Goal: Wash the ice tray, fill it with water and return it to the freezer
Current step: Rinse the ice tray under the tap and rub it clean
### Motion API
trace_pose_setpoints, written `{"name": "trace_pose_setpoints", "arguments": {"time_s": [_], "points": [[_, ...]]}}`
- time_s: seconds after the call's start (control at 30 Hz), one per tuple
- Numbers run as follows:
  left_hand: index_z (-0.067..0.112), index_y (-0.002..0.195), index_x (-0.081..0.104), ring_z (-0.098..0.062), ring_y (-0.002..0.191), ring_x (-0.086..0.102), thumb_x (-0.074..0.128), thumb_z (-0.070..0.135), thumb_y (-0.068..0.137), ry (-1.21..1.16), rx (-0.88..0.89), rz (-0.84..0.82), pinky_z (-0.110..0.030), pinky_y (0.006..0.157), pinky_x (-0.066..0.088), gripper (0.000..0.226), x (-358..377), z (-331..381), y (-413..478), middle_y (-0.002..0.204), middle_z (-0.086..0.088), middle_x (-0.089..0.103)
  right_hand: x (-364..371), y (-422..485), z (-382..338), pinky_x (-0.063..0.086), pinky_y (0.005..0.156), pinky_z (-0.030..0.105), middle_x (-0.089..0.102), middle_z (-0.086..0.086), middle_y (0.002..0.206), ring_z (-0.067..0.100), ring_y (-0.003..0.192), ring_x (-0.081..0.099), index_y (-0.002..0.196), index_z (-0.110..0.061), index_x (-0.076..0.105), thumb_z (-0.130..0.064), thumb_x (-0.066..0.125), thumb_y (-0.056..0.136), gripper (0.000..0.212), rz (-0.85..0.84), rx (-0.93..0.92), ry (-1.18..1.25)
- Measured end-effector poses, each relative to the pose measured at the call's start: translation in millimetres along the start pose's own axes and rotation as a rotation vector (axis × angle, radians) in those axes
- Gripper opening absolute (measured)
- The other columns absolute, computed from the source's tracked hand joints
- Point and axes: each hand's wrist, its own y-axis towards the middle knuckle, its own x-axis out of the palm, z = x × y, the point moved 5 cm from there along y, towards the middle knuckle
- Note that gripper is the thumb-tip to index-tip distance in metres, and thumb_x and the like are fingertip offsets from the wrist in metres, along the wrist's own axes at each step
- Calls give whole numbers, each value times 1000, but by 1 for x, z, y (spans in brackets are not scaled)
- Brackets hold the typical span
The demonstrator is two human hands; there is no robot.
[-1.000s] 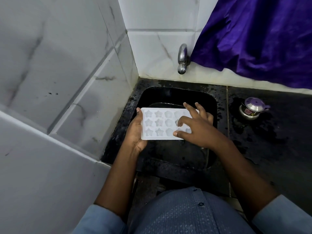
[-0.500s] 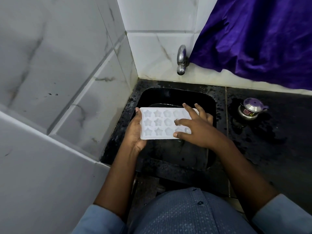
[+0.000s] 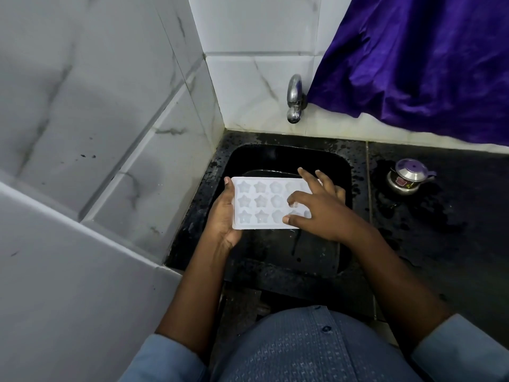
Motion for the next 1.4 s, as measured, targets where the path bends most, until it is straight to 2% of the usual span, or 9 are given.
{"name": "trace_pose_setpoints", "arguments": {"time_s": [0.27,0.43,0.57,0.7,0.83,0.93,1.07,1.27,1.4], "points": [[6,149,60,-42,128,69,34,74,104,-1,6,-8,-56,100,58,85,-4,0,2,140,-22,70,-4,-2,-1,3,119,51,-6,-14,174,13,157,-18,106,-46,60,-65,69,88,27,8,-21,61],[7,149,60,-43,130,67,35,74,104,2,3,-4,-64,111,51,84,-7,-1,6,141,-23,69,-6,-8,3,3,116,45,-5,-20,173,5,156,-18,108,-43,61,-60,72,88,29,-19,-28,145],[8,144,64,-40,124,71,35,75,104,17,5,32,-56,99,58,83,-14,-1,6,137,-21,72,-10,-13,9,4,111,42,-2,-22,172,1,154,-16,104,-39,59,-58,73,88,29,3,-21,195],[10,141,66,-38,121,73,32,73,105,0,7,29,-52,92,60,80,-17,-1,6,136,-19,73,-15,-14,19,5,117,51,-2,-19,173,6,156,-15,110,-41,56,-61,71,88,33,43,31,148],[8,146,62,-40,127,70,32,72,107,-24,2,11,-59,104,56,81,-17,-1,7,140,-20,71,-16,-14,26,5,118,52,-2,-16,173,9,157,-15,112,-41,54,-65,68,88,37,56,56,114],[9,144,64,-38,125,71,33,73,106,-32,1,-7,-55,95,61,80,-14,-2,8,139,-19,71,-12,-14,26,3,119,52,-3,-16,173,11,157,-16,112,-43,58,-70,65,87,37,35,59,101],[9,147,62,-40,129,69,36,75,104,-34,-7,-9,-58,102,56,83,-13,-4,8,140,-20,70,-8,-14,25,1,120,54,-5,-15,174,16,157,-17,126,-48,62,-76,59,87,48,-3,59,54],[10,142,65,-38,123,72,37,75,104,-33,-5,14,-55,96,59,80,-14,-3,9,137,-19,72,-12,-14,26,2,118,53,0,-16,174,12,157,-15,111,-44,62,-74,61,87,39,54,64,96],[9,148,62,-41,130,68,35,75,104,-31,-7,-4,-59,105,54,84,-11,-2,9,141,-21,70,-9,-13,24,1,119,54,-3,-16,174,13,157,-17,121,-49,61,-78,58,87,45,18,66,75]]}}
